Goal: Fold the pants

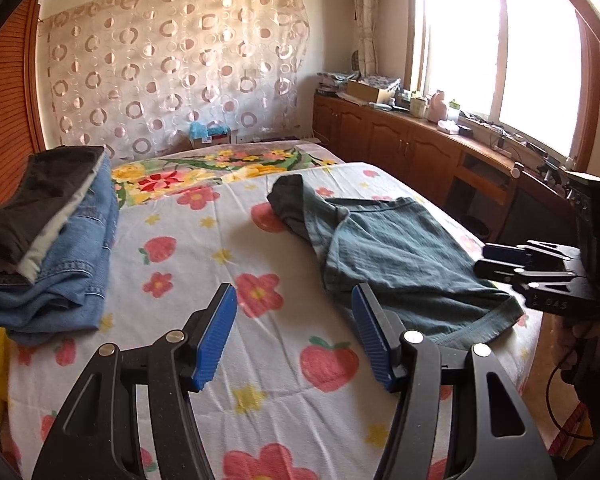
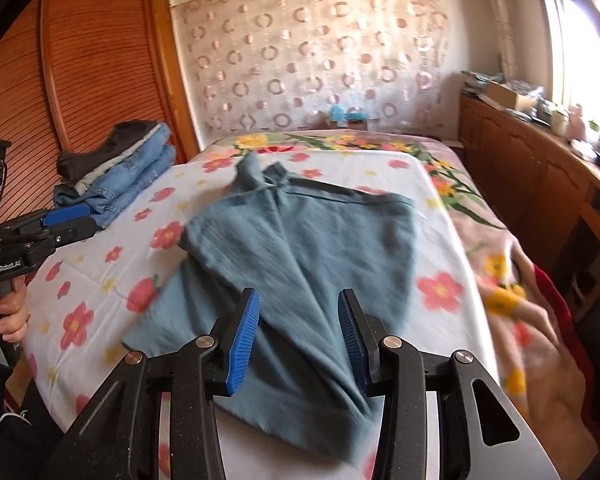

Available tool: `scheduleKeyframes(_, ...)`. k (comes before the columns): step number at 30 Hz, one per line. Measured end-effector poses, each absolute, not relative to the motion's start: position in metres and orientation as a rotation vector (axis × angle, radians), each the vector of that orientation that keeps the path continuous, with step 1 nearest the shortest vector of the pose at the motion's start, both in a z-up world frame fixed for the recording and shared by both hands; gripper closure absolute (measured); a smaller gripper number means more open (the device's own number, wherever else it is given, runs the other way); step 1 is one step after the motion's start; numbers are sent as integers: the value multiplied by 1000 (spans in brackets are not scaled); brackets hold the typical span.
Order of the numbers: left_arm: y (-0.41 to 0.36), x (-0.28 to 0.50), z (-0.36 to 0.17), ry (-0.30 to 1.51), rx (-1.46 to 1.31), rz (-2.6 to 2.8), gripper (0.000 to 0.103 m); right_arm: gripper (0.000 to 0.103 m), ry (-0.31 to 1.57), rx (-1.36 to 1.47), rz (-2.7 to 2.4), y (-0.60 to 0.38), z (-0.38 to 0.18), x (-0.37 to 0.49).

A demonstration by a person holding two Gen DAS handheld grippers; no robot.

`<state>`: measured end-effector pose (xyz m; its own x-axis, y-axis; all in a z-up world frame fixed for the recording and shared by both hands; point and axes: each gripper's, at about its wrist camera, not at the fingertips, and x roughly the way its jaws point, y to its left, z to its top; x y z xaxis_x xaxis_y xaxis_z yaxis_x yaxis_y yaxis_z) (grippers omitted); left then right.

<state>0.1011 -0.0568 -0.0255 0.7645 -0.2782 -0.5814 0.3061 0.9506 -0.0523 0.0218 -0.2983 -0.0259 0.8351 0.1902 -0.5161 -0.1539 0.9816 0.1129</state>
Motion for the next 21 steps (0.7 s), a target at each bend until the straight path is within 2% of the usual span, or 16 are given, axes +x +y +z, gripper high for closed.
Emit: scheduleKeyframes(21,-30,104,-27,618,19,-266,42,58,614,-57,333,-249,-28,112)
